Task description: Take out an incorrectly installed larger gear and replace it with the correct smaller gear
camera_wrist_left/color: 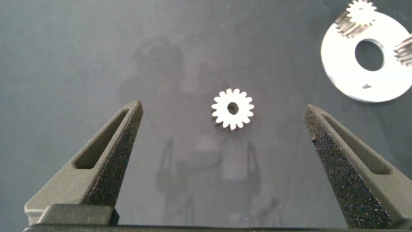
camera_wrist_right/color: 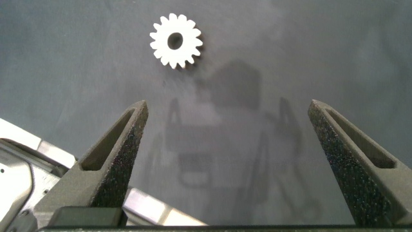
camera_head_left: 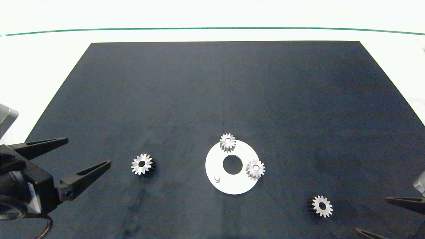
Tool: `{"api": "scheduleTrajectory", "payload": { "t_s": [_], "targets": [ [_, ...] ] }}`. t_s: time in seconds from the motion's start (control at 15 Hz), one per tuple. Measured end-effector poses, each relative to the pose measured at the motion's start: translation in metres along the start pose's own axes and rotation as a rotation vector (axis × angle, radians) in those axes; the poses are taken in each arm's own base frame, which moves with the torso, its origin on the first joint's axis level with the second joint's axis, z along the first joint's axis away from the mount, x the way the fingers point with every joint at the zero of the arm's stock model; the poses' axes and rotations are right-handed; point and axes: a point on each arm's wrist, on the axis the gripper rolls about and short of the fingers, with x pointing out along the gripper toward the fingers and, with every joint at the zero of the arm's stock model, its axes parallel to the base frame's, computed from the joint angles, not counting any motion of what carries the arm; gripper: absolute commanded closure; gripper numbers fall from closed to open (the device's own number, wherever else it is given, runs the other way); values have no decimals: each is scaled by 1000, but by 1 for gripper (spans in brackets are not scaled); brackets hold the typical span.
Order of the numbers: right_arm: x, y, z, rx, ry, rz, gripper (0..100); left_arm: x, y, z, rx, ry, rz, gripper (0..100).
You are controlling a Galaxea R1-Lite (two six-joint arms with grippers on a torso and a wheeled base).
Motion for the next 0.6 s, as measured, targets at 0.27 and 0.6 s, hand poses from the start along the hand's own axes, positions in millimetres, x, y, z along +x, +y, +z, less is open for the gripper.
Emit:
{"api": "scheduleTrajectory", "payload": {
  "t_s": [0.27, 0.6],
  "targets": [
    [32, 7, 1, -46, 2, -7, 0, -9, 1, -1, -18, -21, 15, 0],
    [54, 24, 6, -117, 24, 15, 0, -15, 1, -3, -18, -36, 16, 0]
  ]
}}
